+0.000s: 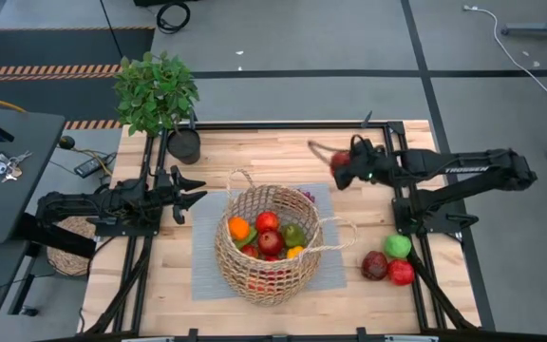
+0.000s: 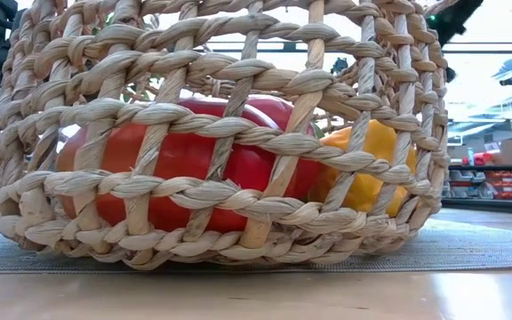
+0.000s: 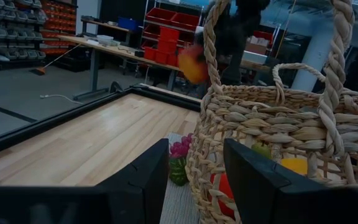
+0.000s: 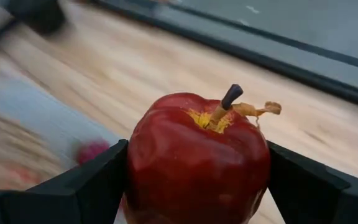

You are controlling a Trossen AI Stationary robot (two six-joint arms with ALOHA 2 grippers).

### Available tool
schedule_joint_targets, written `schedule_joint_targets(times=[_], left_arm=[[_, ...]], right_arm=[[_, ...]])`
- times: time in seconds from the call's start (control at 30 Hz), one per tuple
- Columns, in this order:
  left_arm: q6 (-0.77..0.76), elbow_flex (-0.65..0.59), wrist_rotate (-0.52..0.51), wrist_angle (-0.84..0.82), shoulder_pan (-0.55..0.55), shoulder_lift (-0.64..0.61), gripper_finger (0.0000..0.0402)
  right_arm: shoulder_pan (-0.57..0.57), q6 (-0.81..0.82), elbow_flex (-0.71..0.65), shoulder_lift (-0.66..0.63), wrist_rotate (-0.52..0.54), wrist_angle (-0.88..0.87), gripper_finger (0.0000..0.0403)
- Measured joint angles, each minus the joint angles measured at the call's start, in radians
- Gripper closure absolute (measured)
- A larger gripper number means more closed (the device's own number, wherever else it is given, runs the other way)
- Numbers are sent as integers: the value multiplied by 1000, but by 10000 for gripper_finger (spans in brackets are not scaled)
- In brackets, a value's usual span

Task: Build produce basket
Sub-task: Put the dark red apple into the basket

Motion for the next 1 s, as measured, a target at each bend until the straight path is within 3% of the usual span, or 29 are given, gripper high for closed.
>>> schedule_joint_targets(times=[0.1,0.3,0.5,0.7,0.9,1.0], left_arm=[[0,0,0,0,0,0,241],[0,0,0,0,0,0,241],[0,0,1,0,0,0,241],[0,0,0,-1,0,0,241],[0,0,0,0,0,0,241],[0,0,0,0,0,0,241]], right_arm=[[-11,-58,23,0,-94,191,58],[-3,-173,24,14,-420,663,58],[58,-321,24,48,-534,987,57],[89,-390,24,66,-565,1090,57],[105,-477,24,85,-749,1080,57],[134,-561,23,109,-753,1074,57]])
